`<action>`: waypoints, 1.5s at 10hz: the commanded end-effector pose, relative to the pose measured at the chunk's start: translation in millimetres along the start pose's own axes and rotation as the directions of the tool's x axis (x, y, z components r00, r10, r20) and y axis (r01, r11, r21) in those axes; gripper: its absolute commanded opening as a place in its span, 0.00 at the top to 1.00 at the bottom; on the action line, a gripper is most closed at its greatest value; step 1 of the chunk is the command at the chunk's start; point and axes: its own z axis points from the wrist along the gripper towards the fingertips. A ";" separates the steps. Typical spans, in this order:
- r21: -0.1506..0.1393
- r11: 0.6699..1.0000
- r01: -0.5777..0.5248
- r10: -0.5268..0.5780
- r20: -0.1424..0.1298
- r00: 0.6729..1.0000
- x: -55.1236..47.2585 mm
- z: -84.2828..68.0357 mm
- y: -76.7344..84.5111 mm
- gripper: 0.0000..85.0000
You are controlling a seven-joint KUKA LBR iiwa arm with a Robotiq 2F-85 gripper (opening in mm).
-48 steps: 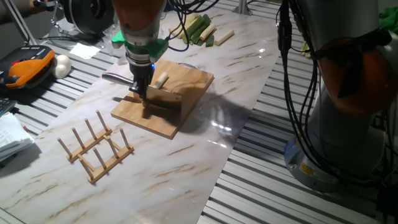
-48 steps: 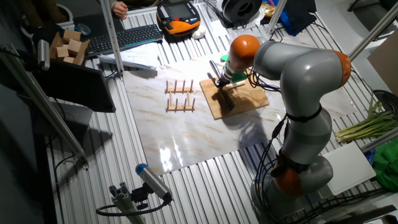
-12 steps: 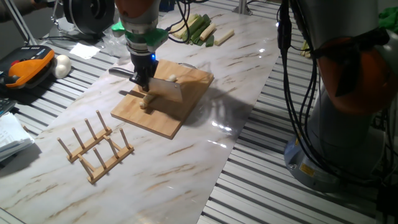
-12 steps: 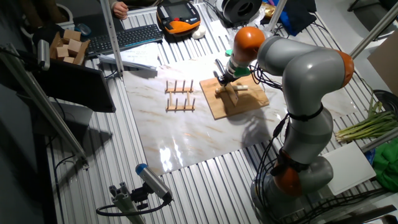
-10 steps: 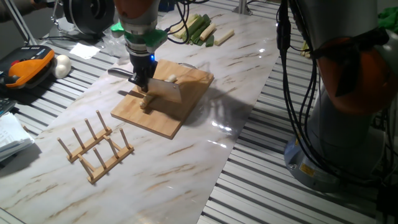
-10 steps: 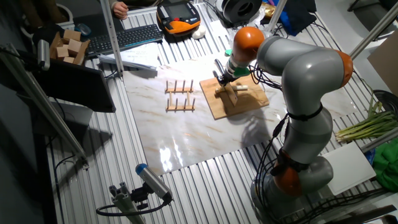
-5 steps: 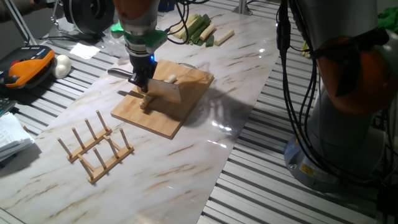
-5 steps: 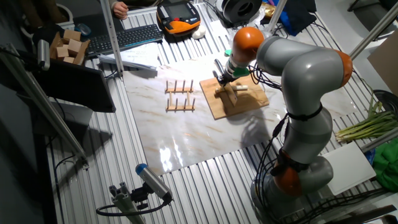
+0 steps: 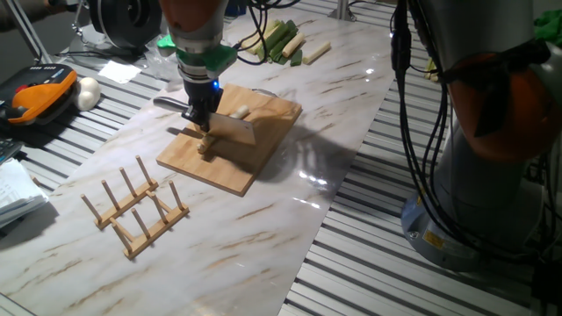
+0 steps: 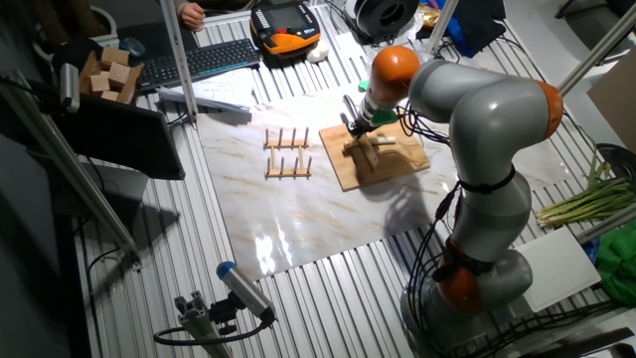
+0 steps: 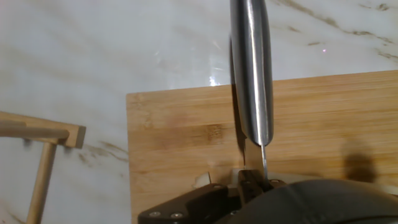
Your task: Chop the scallions
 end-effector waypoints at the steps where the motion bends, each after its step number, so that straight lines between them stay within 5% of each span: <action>1: 0.002 1.000 -0.002 0.002 0.001 1.000 1.0 2.1 -0.7 1.00; 11: 0.004 1.000 -0.018 0.018 0.036 0.999 7.6 26.8 -1.9 1.00; 15: -0.013 1.000 -0.023 0.024 0.032 0.999 31.2 25.6 3.1 1.00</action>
